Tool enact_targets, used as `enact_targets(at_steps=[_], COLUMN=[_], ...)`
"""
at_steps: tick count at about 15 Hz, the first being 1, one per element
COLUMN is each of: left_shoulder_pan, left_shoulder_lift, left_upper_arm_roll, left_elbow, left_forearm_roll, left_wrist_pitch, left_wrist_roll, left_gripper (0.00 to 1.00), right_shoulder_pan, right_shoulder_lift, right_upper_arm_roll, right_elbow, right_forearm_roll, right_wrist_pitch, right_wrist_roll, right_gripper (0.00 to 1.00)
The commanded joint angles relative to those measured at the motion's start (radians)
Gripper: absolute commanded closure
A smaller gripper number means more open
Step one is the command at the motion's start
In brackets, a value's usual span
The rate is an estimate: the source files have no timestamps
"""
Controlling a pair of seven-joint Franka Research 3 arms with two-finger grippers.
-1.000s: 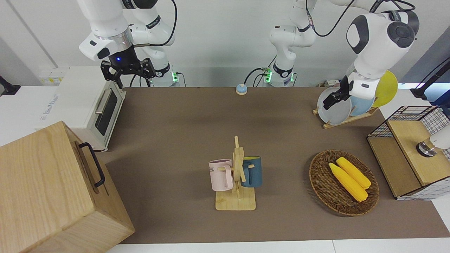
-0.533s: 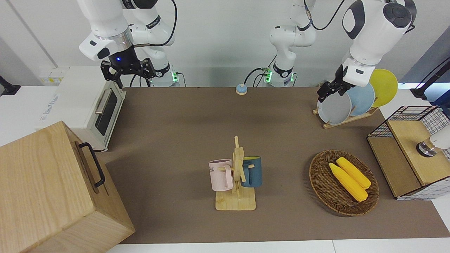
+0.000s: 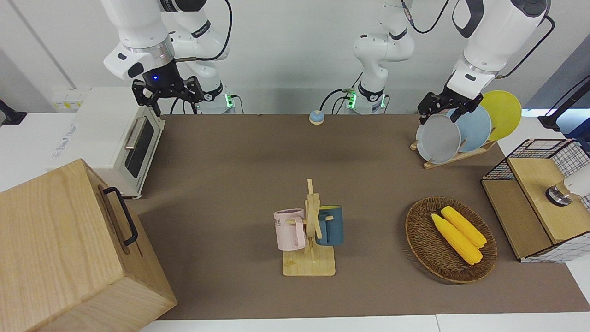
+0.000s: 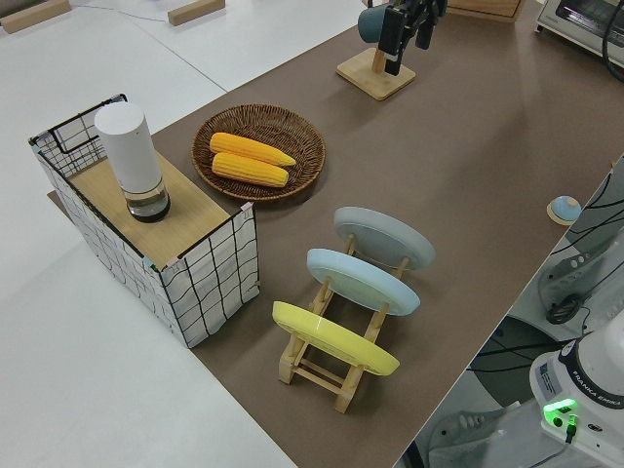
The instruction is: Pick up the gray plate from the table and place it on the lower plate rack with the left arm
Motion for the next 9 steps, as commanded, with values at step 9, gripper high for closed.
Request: enact_targets(at_steps=[9], left_shoulder_pan=[-0.001], left_shoulder_lift=[-0.021], left_upper_arm_roll=[-0.001], left_elbow=[0.025], left_forearm_roll=[-0.043], left_wrist_pitch=[-0.031], left_wrist_roll=[-0.153], left_gripper=[0.0], right_shoulder_pan=[-0.019], right_shoulder_lift=[-0.003], right_upper_arm_roll=[0.017], right_elbow=[0.009], right_forearm_roll=[-0.002], right_wrist_pitch=[-0.014], right_wrist_roll=[0.012], right_gripper=[0.017])
